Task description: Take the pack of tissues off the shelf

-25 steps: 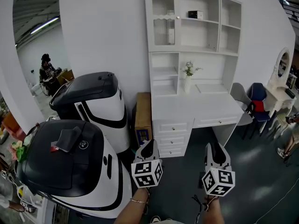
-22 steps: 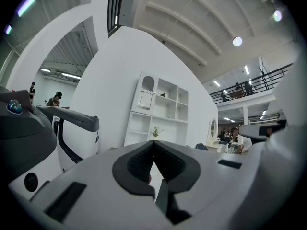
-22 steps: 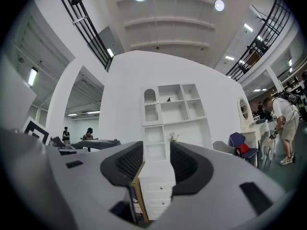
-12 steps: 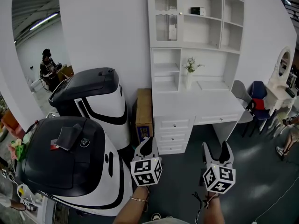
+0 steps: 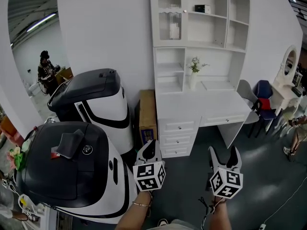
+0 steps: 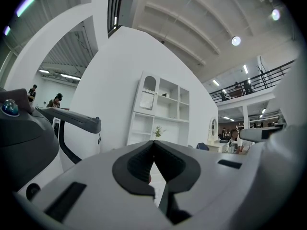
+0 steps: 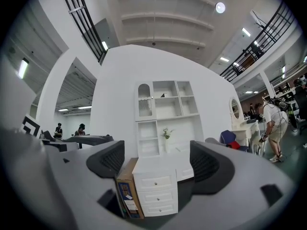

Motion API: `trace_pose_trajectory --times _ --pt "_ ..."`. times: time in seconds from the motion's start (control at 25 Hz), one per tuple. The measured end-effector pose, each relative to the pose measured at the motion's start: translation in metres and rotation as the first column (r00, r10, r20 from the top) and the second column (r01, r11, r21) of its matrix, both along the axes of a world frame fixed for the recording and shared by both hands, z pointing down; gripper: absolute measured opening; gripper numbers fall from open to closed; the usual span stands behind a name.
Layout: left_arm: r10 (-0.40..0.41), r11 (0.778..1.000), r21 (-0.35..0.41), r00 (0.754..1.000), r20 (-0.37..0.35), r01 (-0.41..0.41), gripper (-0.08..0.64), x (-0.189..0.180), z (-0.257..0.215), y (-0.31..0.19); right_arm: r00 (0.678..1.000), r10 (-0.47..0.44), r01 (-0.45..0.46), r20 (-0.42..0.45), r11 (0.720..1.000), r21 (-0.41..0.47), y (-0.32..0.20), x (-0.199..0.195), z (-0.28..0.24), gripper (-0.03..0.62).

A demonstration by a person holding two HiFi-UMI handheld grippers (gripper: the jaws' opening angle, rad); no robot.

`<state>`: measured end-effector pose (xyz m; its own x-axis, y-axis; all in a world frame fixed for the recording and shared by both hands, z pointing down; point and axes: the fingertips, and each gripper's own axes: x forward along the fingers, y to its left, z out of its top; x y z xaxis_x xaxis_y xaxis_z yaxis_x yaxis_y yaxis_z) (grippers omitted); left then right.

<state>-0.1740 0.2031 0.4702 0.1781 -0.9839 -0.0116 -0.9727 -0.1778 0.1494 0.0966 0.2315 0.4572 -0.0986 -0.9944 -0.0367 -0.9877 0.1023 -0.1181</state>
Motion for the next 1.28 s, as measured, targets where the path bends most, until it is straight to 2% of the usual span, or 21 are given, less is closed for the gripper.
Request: trace_pose_trajectory --times 0.24,0.48,0.88,1.28 --pt "0.013 1.0 -0.007 1.0 -0.004 -0.013 0.015 -0.001 0.006 -0.014 1.0 0.026 -0.026 0.009 1.0 -0.008 -0.008 0.005 0.003 0.417" --pt "0.002 1.0 -0.019 1.0 0.007 -0.001 0.015 -0.006 0.015 -0.049 0.999 0.026 -0.025 0.029 1.0 -0.018 -0.048 0.008 0.011 0.417" --pt "-0.022 0.999 -0.038 1.0 0.008 0.022 0.015 -0.007 0.018 -0.157 0.998 0.031 -0.03 0.048 0.999 -0.023 -0.168 0.025 0.009 0.417" --pt "-0.045 0.999 -0.027 0.999 0.006 0.045 0.015 0.01 0.006 -0.275 0.999 0.015 -0.015 0.047 1.0 0.005 -0.291 0.05 -0.012 0.417"
